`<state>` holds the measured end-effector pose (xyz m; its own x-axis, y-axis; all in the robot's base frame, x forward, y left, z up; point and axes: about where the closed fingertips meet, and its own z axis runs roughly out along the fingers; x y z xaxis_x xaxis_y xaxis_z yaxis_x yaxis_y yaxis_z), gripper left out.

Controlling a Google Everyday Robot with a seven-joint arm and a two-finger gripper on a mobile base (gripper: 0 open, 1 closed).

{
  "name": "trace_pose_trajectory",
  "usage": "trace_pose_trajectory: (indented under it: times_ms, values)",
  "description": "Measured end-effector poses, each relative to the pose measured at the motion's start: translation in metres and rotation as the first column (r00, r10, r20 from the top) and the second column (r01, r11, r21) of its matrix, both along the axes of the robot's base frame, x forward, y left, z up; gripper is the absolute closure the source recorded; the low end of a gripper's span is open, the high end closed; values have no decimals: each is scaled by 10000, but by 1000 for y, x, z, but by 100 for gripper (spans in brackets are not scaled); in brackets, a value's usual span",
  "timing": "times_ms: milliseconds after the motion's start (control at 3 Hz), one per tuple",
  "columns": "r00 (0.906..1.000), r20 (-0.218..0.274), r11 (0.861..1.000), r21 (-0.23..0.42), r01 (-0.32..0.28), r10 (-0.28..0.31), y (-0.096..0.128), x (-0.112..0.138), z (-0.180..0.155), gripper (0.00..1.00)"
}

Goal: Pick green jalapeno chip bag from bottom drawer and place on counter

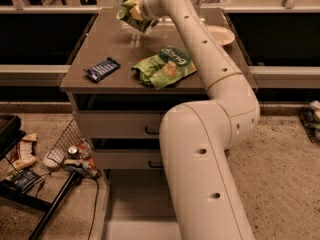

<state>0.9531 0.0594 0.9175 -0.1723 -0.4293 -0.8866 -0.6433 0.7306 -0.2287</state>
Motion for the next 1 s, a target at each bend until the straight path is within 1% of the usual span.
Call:
trace_pose_trajectory:
  times_ms: [333, 667, 1000]
  values:
    - [10000, -38, 10000, -10, -46, 46, 4, 0, -3, 6]
    - [10000, -59, 10000, -15, -61, 61, 6, 0, -5, 0]
    - [9979, 23, 9979, 11, 642, -642, -31, -4, 20, 0]
